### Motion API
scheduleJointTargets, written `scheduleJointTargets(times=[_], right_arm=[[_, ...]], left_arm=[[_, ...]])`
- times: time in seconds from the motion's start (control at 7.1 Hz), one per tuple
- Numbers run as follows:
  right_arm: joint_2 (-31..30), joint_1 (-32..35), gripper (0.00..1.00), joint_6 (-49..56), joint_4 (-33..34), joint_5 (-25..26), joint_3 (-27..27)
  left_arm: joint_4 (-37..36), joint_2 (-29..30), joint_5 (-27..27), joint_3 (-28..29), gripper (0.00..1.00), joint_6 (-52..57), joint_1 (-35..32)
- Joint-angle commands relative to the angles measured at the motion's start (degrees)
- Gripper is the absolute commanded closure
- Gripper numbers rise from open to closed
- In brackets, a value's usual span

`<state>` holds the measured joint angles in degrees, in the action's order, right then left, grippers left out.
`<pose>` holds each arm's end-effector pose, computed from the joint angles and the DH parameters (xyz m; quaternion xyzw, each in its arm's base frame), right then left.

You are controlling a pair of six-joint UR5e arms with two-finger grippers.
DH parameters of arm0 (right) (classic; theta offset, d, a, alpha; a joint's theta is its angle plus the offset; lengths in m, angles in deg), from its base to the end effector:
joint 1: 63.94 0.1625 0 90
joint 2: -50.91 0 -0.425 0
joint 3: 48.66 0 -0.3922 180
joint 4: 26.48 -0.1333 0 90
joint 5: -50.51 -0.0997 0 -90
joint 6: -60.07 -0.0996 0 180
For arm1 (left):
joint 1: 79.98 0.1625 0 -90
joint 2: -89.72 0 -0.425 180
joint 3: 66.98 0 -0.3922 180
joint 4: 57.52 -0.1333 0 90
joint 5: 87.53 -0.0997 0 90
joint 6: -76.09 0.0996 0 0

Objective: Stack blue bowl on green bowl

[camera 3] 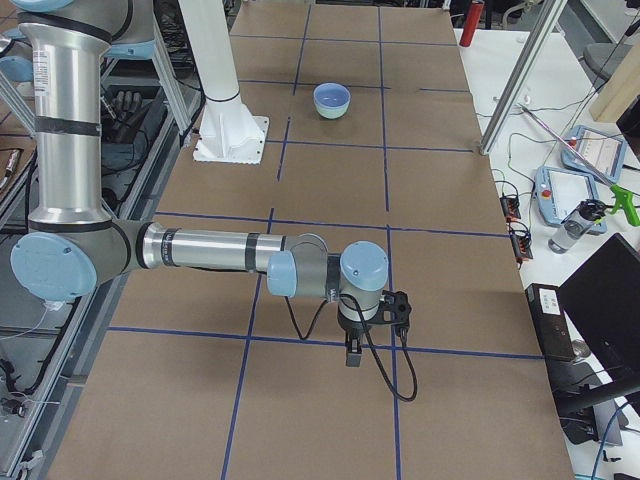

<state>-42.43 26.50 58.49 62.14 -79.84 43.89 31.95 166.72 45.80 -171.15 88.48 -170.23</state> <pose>0.0724 -0.4673 0.6671 0.0014 -0.3449 0.0148 0.9385 -0.0667 -0.3967 0.6399 0.0458 0.3664 0.1003 0.9239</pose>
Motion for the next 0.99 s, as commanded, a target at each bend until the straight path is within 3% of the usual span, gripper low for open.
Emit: scheduleJointTargets(times=[0.0,0.85], right_arm=[[0.00,0.00,0.00,0.00,-0.02,0.01,0.00],[0.00,0.00,0.00,0.00,-0.02,0.01,0.00]], left_arm=[[0.09,0.08,0.00,0.11,0.00,0.00,-0.01],[0.09,0.08,0.00,-0.86,0.00,0.00,-0.01]])
